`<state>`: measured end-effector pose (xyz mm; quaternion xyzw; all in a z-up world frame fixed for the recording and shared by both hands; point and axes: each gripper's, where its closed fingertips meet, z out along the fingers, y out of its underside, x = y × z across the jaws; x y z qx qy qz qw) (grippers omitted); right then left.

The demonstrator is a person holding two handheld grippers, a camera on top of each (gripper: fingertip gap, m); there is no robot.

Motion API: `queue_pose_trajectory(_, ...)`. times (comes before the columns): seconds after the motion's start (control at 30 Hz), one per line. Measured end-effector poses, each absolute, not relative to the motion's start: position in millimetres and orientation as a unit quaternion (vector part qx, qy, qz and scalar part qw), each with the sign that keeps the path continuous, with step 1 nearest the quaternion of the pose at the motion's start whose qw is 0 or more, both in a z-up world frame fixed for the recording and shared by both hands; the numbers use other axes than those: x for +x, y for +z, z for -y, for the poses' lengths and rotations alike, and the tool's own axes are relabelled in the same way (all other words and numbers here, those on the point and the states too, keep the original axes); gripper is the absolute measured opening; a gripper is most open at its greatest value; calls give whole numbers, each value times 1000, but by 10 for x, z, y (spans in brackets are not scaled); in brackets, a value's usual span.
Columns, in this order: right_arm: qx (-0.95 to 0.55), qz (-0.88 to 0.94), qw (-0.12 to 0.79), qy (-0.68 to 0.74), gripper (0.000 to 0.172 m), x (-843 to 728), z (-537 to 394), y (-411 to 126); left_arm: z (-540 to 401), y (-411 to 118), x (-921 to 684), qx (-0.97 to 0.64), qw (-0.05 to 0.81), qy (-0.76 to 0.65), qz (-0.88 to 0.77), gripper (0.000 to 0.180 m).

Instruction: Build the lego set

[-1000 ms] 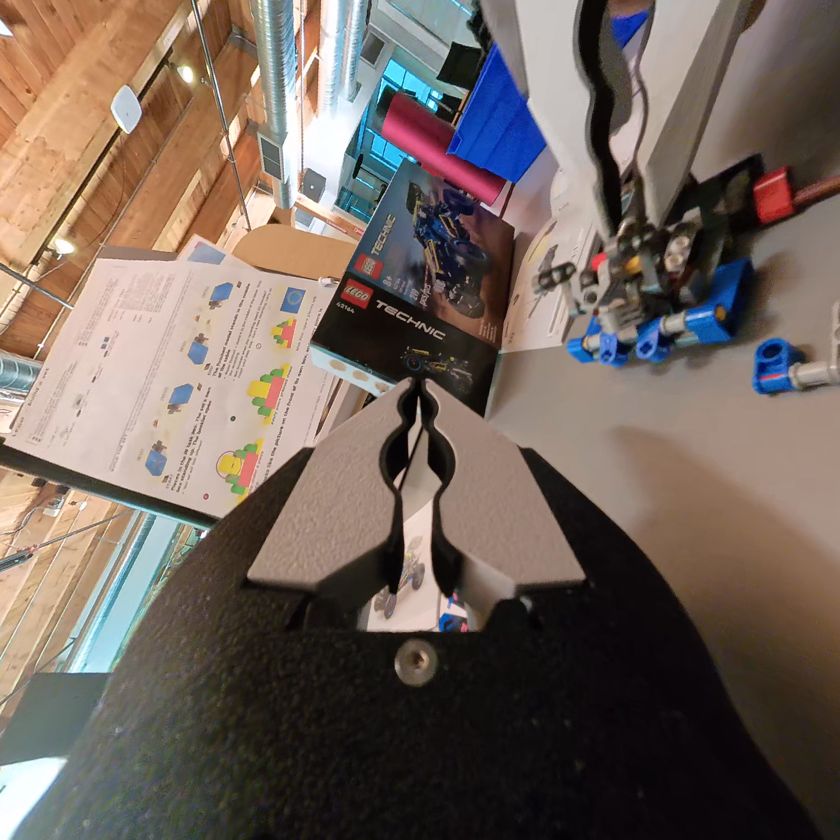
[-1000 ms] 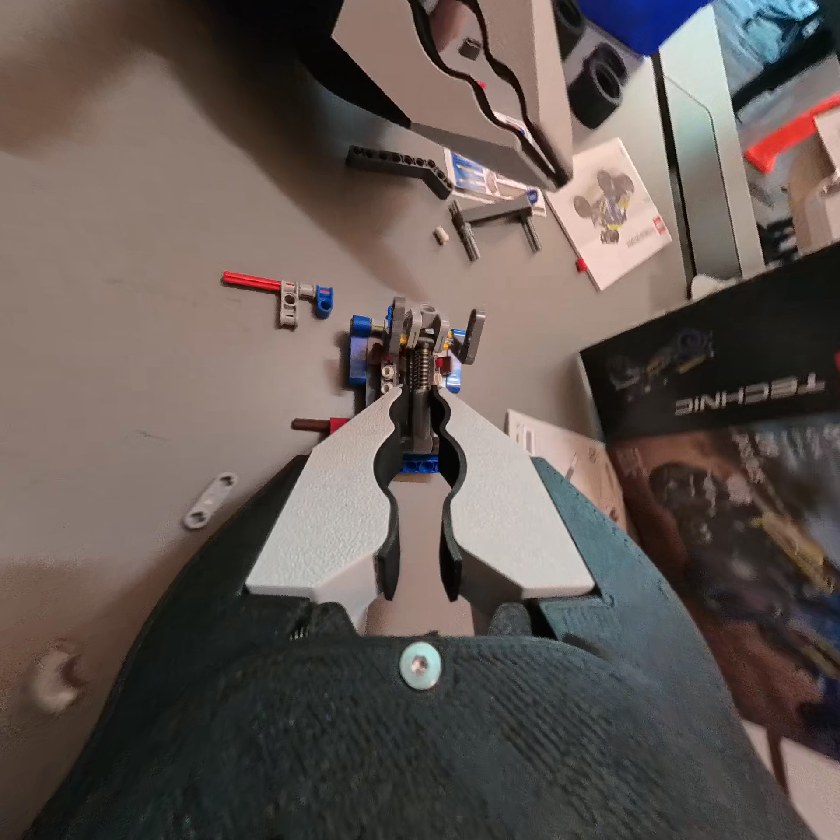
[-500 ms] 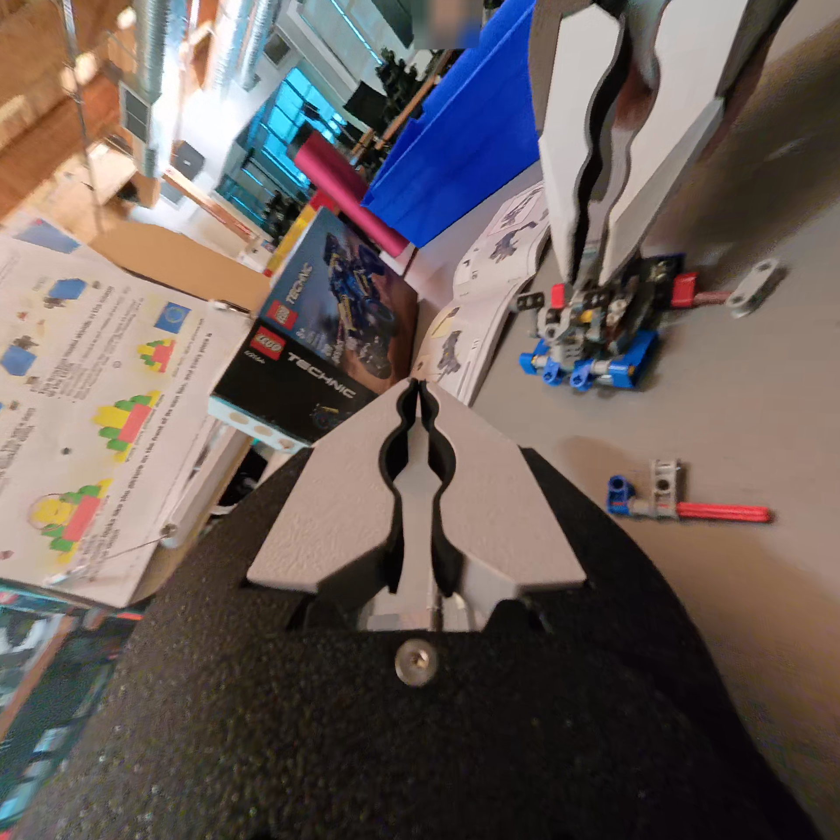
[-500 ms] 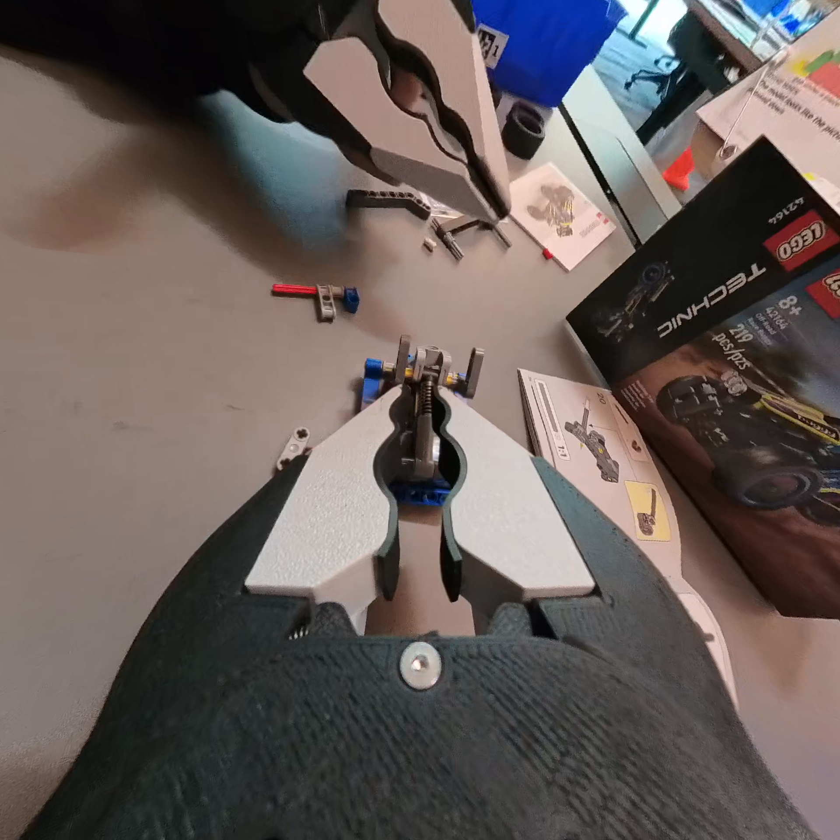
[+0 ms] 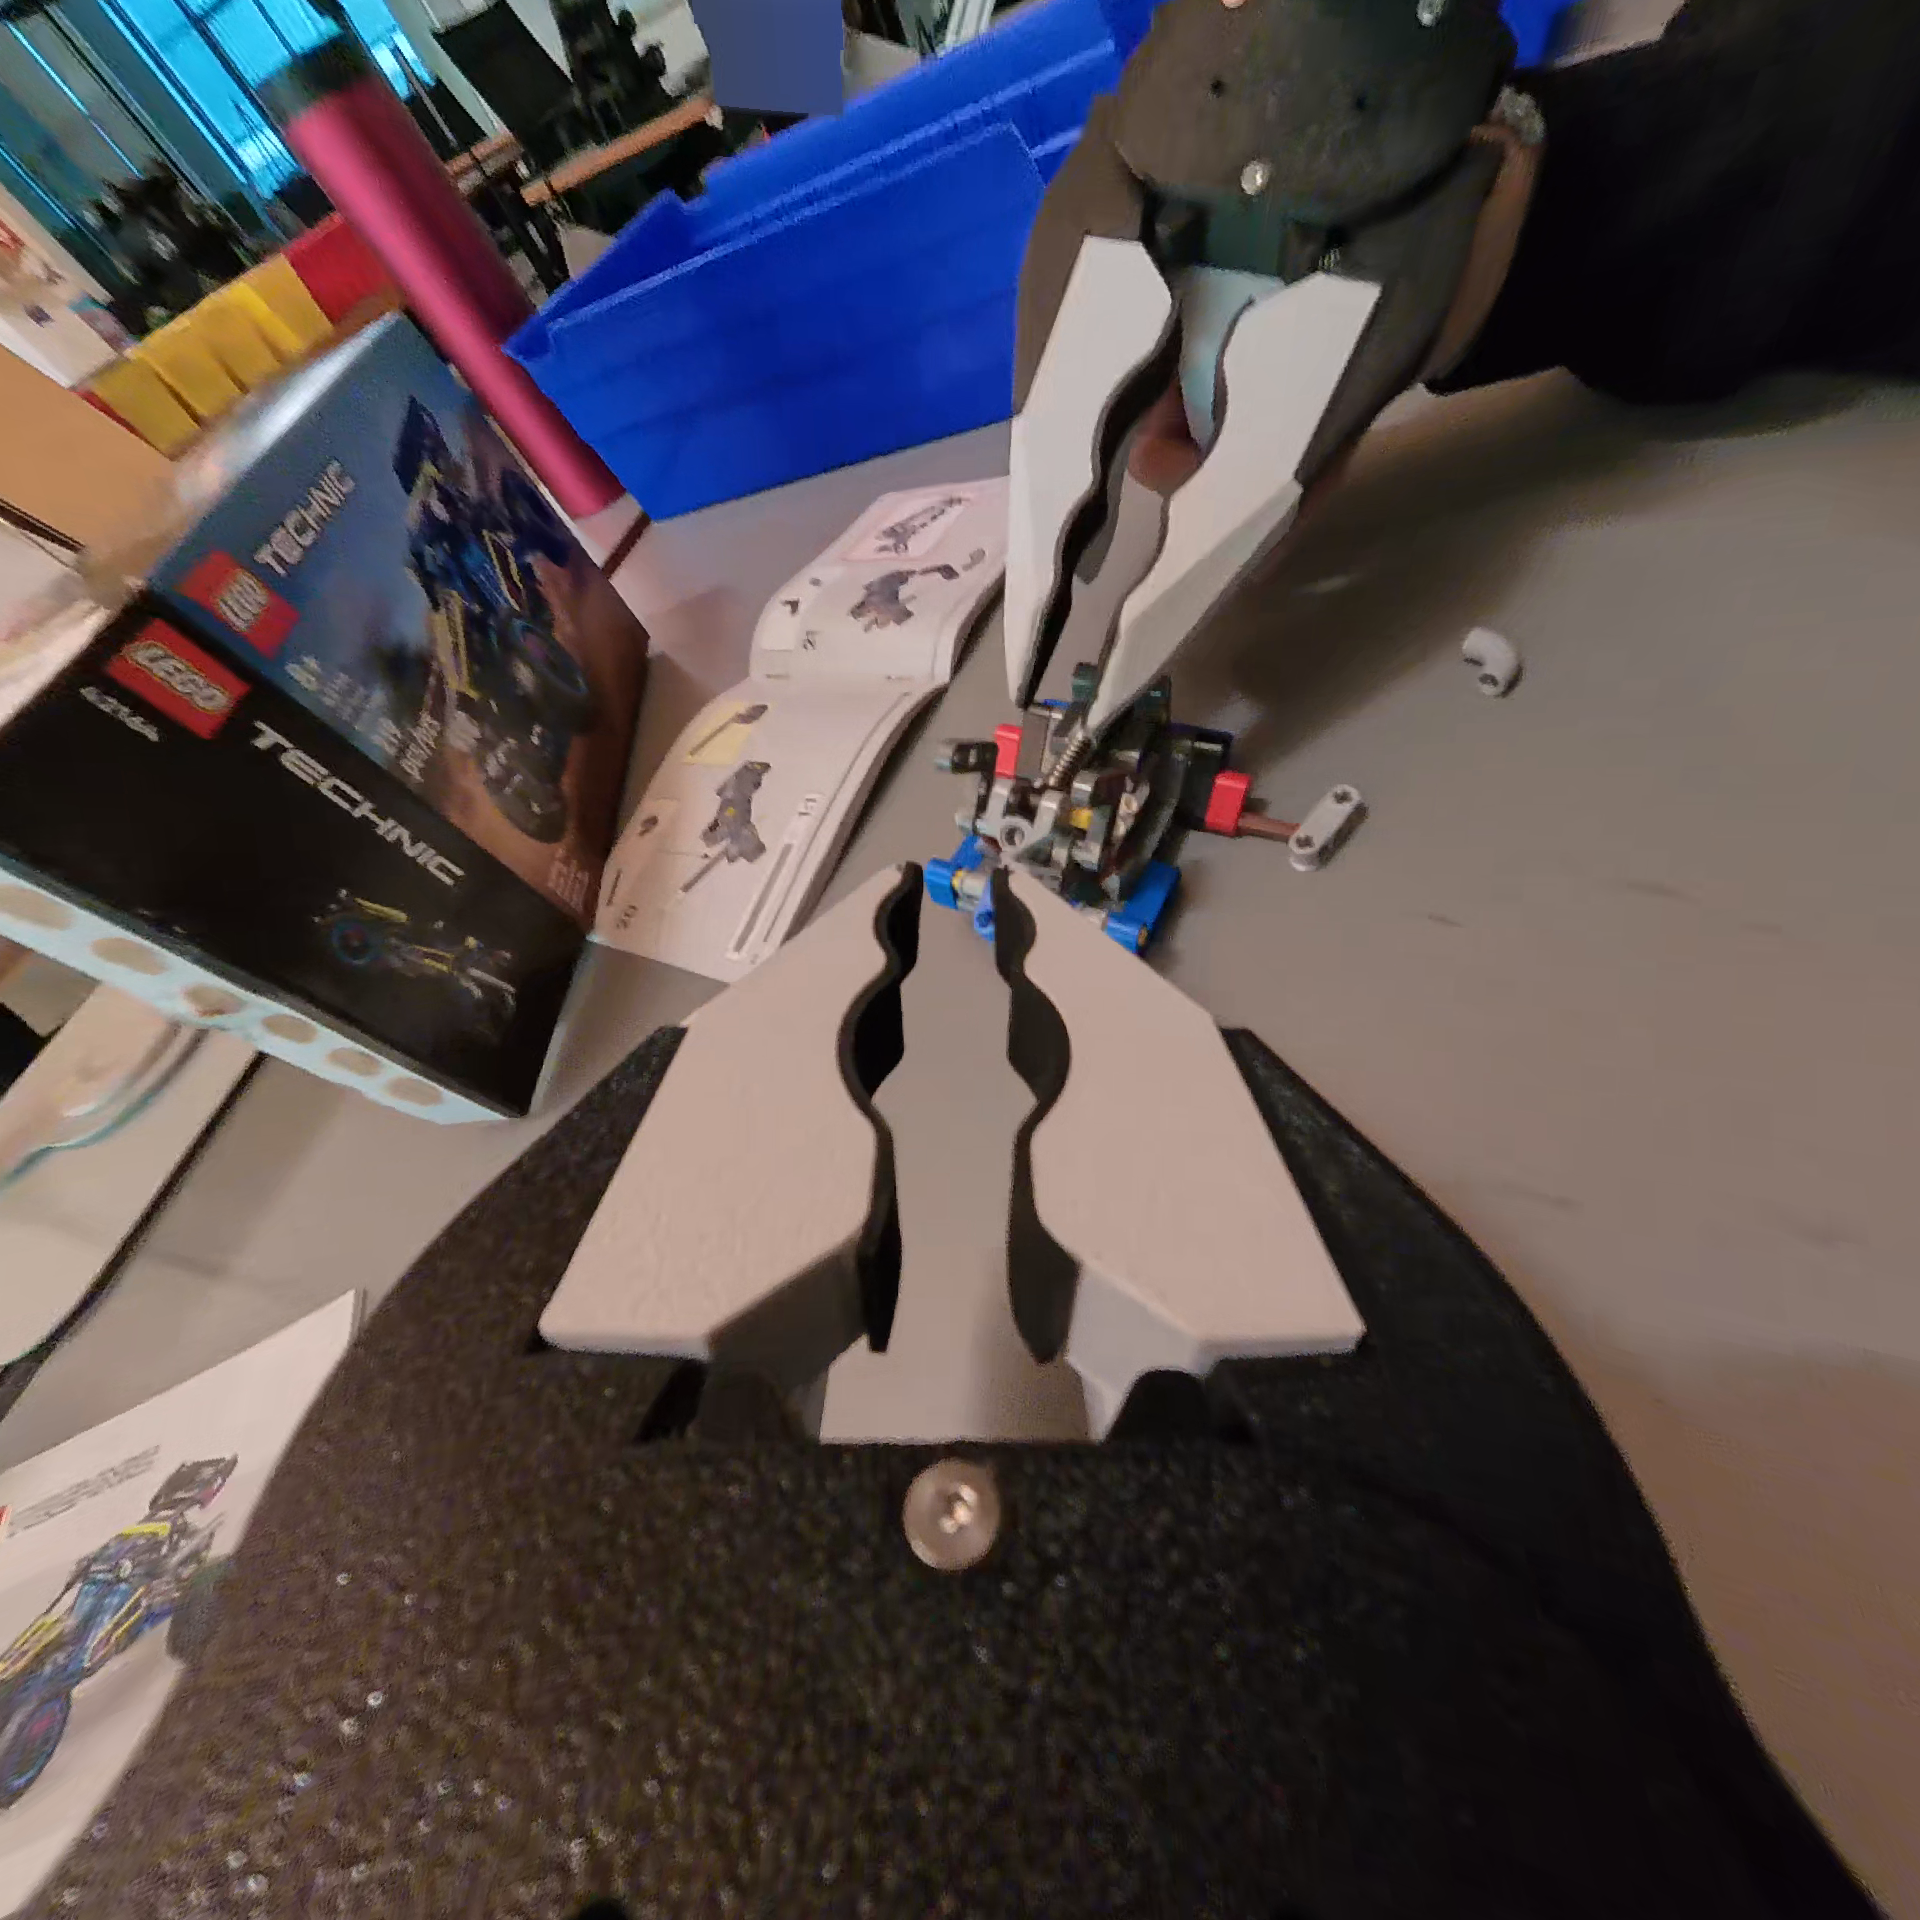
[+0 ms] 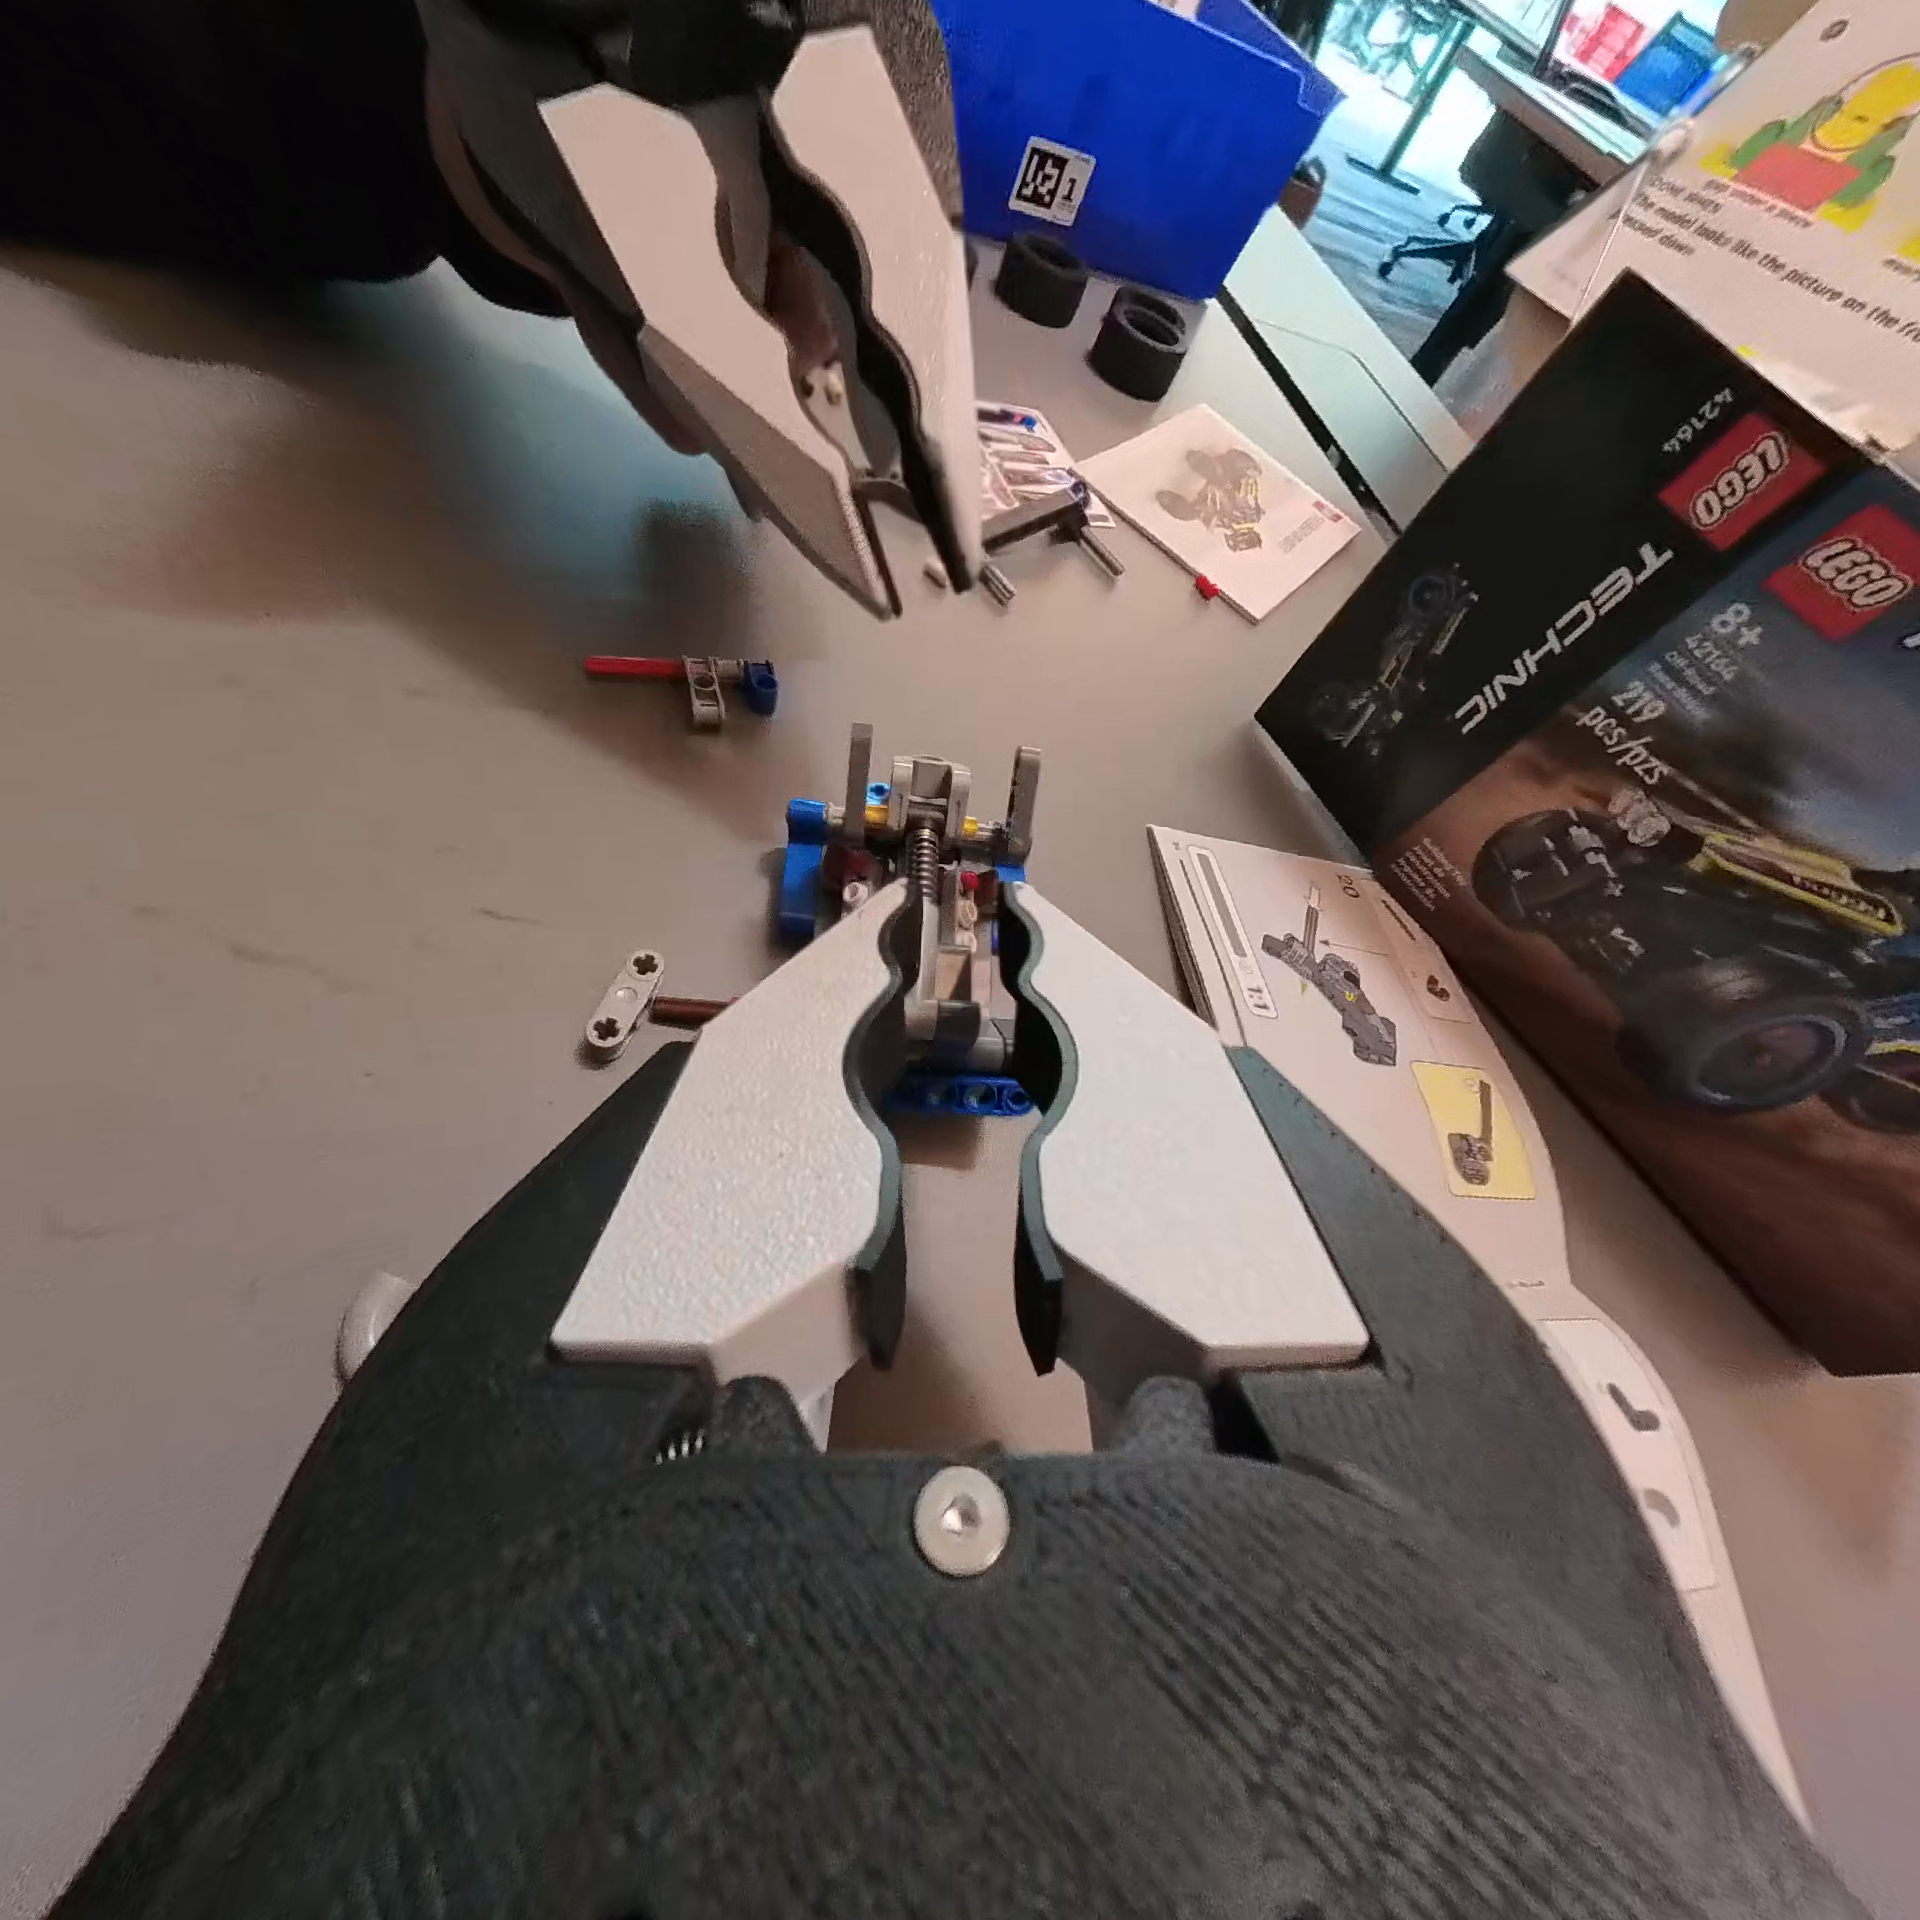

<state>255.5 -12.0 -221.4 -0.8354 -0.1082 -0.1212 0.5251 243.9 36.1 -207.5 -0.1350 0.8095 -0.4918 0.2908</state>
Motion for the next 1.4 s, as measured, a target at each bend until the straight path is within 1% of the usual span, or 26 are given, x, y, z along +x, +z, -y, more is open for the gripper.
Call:
queue_pose_trajectory(0.1,-835,113,526,-118,11,2560,131,-2215,-357,-2129,2422,-133,278,-487,-817,10)
queue_pose_trajectory(0.2,-836,123,520,-126,12,2539,112,-2222,-302,-2164,2395,-123,272,-485,-822,14)
queue_pose_trajectory(0.4,-849,146,489,-141,16,2529,73,-2303,-248,-2232,2412,-108,284,-452,-839,14)
queue_pose_trajectory(0.47,-853,156,478,-138,15,2492,61,-2333,-262,-2241,2433,-106,295,-440,-841,13)
queue_pose_trajectory(0.57,-853,155,479,-135,10,2464,29,-2281,-249,-2215,2440,-98,306,-437,-840,12)
queue_pose_trajectory(0.63,-853,149,484,-126,2,2444,5,-2246,-236,-2213,2454,-100,309,-439,-838,12)
queue_pose_trajectory(0.8,-863,141,467,-134,6,2492,0,-2305,-226,-2238,2452,-95,315,-434,-839,12)
queue_pose_trajectory(0.87,-863,136,468,-134,3,2505,1,-2302,-217,-2229,2447,-94,316,-437,-837,11)
queue_pose_trajectory(1.03,-861,134,471,-138,2,2524,9,-2293,-206,-2232,2450,-92,322,-440,-833,11)
queue_pose_trajectory(1.27,-834,123,526,-116,3,2558,110,-2105,-143,-2021,2487,-65,394,-448,-800,11)
queue_pose_trajectory(1.4,-829,108,538,-110,2,2592,132,-2052,-130,-1802,2525,-38,463,-445,-765,14)
